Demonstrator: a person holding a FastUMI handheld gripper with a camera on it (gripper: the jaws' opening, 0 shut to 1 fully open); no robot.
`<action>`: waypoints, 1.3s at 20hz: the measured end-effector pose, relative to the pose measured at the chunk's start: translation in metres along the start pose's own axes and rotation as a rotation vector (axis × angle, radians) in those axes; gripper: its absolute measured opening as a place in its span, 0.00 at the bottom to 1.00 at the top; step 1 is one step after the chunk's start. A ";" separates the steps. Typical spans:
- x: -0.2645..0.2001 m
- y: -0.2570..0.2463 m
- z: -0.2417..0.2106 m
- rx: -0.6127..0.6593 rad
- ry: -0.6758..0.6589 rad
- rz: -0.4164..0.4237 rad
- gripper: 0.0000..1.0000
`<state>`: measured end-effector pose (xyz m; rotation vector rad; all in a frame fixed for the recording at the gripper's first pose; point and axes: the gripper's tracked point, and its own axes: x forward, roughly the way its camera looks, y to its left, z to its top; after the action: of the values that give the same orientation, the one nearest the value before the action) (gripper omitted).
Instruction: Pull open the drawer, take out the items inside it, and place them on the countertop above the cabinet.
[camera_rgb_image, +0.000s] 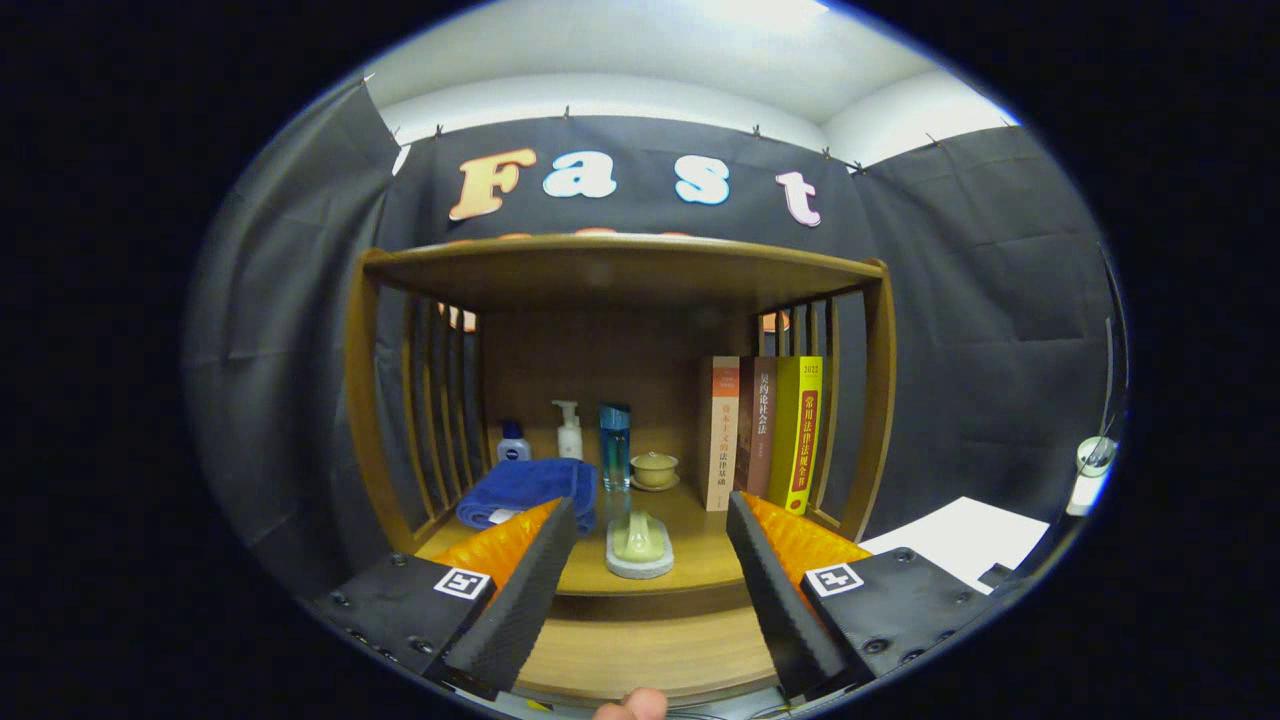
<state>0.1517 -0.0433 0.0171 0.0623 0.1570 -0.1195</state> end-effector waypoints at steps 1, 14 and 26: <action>-0.013 -0.001 -0.005 -0.011 -0.006 0.002 0.99; -0.084 0.001 -0.123 -0.026 0.044 0.014 0.99; -0.113 -0.012 -0.220 0.033 0.087 0.030 0.99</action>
<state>0.0064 -0.0265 -0.1824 0.1032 0.2407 -0.0897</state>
